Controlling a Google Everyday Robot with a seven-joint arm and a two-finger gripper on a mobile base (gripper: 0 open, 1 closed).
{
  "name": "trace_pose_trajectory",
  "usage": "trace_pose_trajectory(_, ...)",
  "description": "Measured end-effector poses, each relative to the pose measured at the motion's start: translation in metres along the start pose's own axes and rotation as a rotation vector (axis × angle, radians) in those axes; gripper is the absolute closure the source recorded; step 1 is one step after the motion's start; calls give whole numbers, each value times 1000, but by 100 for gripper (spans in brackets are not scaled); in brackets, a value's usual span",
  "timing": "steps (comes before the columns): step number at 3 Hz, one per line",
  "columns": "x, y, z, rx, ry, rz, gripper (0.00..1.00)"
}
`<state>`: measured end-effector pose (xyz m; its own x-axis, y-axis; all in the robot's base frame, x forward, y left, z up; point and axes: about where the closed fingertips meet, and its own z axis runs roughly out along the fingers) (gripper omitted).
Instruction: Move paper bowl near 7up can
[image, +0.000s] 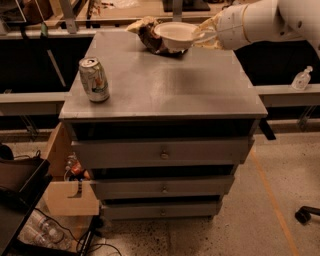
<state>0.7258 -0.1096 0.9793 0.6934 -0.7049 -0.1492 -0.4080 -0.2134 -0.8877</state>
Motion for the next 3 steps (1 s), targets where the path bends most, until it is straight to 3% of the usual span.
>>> trace_pose_trajectory(2, -116, 51, 16, -126, -118, -12, 100)
trace_pose_trajectory(3, -153, 89, 26, -176, -178, -17, 100)
